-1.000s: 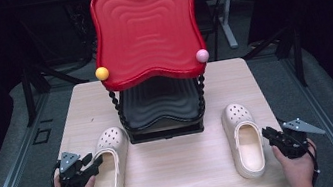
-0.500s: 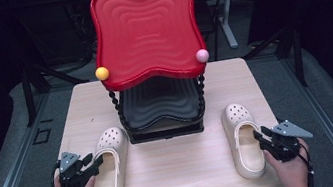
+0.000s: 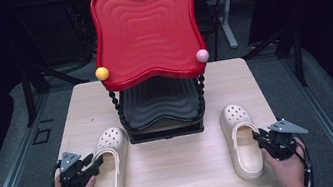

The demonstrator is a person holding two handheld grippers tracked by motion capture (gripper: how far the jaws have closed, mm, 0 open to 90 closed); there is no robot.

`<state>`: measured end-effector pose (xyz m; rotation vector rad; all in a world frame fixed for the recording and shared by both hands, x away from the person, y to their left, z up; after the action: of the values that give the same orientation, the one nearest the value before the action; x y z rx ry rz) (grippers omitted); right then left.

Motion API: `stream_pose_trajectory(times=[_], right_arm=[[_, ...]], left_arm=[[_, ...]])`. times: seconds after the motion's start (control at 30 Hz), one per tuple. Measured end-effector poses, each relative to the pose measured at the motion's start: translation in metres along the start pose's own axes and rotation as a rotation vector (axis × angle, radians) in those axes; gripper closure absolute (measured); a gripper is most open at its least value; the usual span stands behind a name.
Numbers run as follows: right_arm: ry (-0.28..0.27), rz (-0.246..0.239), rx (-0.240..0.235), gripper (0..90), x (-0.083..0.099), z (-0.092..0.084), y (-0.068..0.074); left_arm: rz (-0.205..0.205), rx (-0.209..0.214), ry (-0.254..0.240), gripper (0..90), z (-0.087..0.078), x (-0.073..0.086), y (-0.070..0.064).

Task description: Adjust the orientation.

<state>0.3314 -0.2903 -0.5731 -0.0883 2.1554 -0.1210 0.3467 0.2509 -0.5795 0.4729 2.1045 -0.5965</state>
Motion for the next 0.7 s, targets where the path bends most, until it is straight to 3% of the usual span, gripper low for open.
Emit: stream_pose_trajectory(times=[0.23, 0.27, 0.3, 0.47, 0.7], right_arm=[[-0.001, -0.012, -0.034, 73.3, -0.002, -0.002, 0.013], [0.013, -0.041, -0.038, 73.3, -0.002, -0.003, 0.012], [-0.003, -0.017, -0.051, 73.4, -0.003, -0.001, 0.016], [-0.008, -0.045, -0.11, 73.4, -0.005, 0.0, 0.028], [-0.008, -0.062, -0.132, 72.6, -0.004, 0.0, 0.037]], left_arm=[[-0.001, 0.001, 0.002, 58.6, 0.0, 0.0, 0.0], [-0.002, 0.0, 0.003, 58.6, 0.0, 0.0, 0.0], [-0.002, -0.002, 0.006, 58.6, 0.0, 0.0, 0.0], [-0.002, -0.001, 0.007, 58.6, -0.001, 0.0, -0.001], [0.007, -0.014, 0.007, 59.6, 0.0, 0.001, -0.001]])
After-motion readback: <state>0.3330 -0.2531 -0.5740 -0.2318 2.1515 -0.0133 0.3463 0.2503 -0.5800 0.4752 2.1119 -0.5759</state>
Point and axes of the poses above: each handheld gripper's, and its own axes: z roughly forward along the jaws, x roughly out of its underside, y roughly to its left, the point moved 7 cm from there along z, roughly forward along the jaws, and after that the axes turned 15 degrees about x, right-handed, at the moved point
